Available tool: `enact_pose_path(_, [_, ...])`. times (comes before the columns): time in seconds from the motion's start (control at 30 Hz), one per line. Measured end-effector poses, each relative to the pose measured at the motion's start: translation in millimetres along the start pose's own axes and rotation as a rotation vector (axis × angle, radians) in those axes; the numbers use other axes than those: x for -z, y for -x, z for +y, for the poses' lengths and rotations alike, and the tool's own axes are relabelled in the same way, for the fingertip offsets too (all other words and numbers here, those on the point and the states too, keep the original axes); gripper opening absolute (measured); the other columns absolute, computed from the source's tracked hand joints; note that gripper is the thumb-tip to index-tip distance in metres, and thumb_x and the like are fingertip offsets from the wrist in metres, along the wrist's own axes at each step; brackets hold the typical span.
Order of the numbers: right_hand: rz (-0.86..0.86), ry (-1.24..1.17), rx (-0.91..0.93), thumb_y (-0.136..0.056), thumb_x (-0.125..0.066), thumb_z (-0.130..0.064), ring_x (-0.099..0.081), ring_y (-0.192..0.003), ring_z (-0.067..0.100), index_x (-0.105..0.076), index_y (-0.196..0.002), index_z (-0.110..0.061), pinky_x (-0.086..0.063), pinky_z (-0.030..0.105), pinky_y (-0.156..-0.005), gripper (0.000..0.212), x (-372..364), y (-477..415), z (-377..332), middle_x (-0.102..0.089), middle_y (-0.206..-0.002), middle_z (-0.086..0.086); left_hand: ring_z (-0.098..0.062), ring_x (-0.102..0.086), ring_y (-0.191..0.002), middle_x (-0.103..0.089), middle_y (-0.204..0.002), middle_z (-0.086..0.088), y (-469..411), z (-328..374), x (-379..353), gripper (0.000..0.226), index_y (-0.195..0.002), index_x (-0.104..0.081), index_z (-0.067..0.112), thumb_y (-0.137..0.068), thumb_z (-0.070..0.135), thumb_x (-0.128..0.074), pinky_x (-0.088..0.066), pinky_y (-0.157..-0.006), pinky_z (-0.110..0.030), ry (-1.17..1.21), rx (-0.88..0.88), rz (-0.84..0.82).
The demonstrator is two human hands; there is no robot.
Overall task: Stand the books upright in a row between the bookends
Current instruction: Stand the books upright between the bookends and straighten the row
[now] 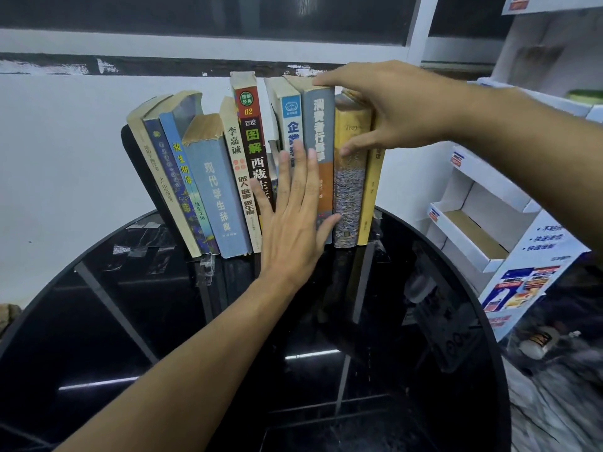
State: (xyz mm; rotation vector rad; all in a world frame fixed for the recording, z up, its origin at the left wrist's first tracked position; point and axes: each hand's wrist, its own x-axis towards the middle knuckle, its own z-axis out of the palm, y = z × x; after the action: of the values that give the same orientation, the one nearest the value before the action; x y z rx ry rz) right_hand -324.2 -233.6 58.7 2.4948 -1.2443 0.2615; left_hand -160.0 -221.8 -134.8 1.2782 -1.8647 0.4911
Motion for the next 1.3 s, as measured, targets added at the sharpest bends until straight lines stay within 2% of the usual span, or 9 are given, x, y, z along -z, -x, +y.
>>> enact_pose_path(0.17, [-0.003,-0.062,-0.021,-0.080,-0.080,-0.043,-0.044,-0.138,0.022,-0.034,-0.156,-0.029,-0.037,0.036,-0.108,0.090,2,3,6,-0.047,-0.155,-0.004,-0.022,0.017,-0.154,0.007,-0.170,-0.013,-8,7,-5,0.095,-0.160,0.004,0.009,-0.098,0.050,-0.054,0.004,-0.120,-0.067,-0.007,-0.013,-0.027])
enact_pose_path(0.37, [0.051,-0.092,-0.043,-0.081,-0.081,-0.038,-0.050,-0.134,0.025,-0.041,-0.153,-0.026,-0.043,0.039,-0.103,0.083,-1,8,3,-0.053,-0.149,0.000,-0.020,0.019,-0.152,0.004,-0.170,-0.013,-8,8,-8,0.096,-0.160,0.003,0.009,-0.096,0.051,-0.053,0.000,-0.119,-0.069,-0.058,-0.011,-0.011])
enact_pose_path(0.53, [0.099,-0.065,-0.055,-0.082,-0.081,-0.036,-0.050,-0.133,0.028,-0.042,-0.152,-0.025,-0.045,0.043,-0.101,0.081,-7,11,0,-0.055,-0.148,0.003,-0.019,0.020,-0.151,0.002,-0.170,-0.012,-8,9,-11,0.099,-0.160,0.004,0.010,-0.094,0.047,-0.060,0.003,-0.118,-0.068,-0.060,0.000,0.005])
enact_pose_path(0.73, [0.117,-0.045,-0.058,-0.082,-0.080,-0.039,-0.050,-0.133,0.028,-0.042,-0.152,-0.024,-0.045,0.042,-0.101,0.080,-11,9,1,-0.055,-0.146,0.004,-0.030,0.002,-0.156,0.000,-0.169,-0.014,-9,9,-12,0.098,-0.160,0.003,0.009,-0.095,0.046,-0.060,0.001,-0.119,-0.070,-0.068,-0.010,0.014])
enact_pose_path(0.9, [0.130,-0.048,-0.056,-0.082,-0.080,-0.038,-0.049,-0.134,0.027,-0.043,-0.152,-0.024,-0.044,0.041,-0.101,0.080,-11,10,1,-0.054,-0.148,0.003,-0.031,0.002,-0.156,0.000,-0.169,-0.014,-8,9,-13,0.097,-0.160,0.004,0.008,-0.096,0.045,-0.059,0.003,-0.118,-0.069,-0.067,-0.012,0.025])
enact_pose_path(1.03, [0.067,-0.040,-0.015,-0.083,-0.079,-0.040,-0.042,-0.140,0.025,-0.036,-0.155,-0.023,-0.036,0.036,-0.109,0.085,-9,7,6,-0.046,-0.154,0.003,-0.023,0.016,-0.153,0.002,-0.169,-0.015,-8,10,-10,0.099,-0.160,0.003,0.008,-0.096,0.050,-0.059,0.006,-0.119,-0.067,-0.024,0.005,0.017])
enact_pose_path(1.17, [-0.052,-0.050,0.007,-0.072,-0.076,-0.055,-0.036,-0.144,0.021,-0.031,-0.157,-0.028,-0.029,0.034,-0.113,0.100,6,10,20,-0.038,-0.159,-0.002,-0.023,0.017,-0.153,0.004,-0.169,-0.016,-9,26,-6,0.107,-0.160,0.002,0.007,-0.092,0.061,-0.059,0.011,-0.119,-0.065,0.064,-0.019,0.012])
enact_pose_path(1.23, [-0.089,-0.051,0.000,-0.069,-0.079,-0.053,-0.036,-0.143,0.021,-0.031,-0.157,-0.030,-0.027,0.029,-0.110,0.102,11,13,29,-0.039,-0.159,-0.003,-0.023,0.019,-0.153,0.005,-0.169,-0.017,-12,38,-8,0.113,-0.160,0.002,0.007,-0.087,0.065,-0.062,0.013,-0.120,-0.062,0.068,-0.040,-0.003])
enact_pose_path(1.3, [-0.111,-0.032,0.006,-0.071,-0.082,-0.049,-0.038,-0.142,0.021,-0.031,-0.157,-0.032,-0.030,0.033,-0.112,0.102,10,15,35,-0.041,-0.158,-0.004,-0.024,0.020,-0.152,0.007,-0.169,-0.016,-15,44,-11,0.116,-0.160,0.001,0.006,-0.084,0.064,-0.066,0.007,-0.121,-0.063,0.055,-0.031,-0.019])
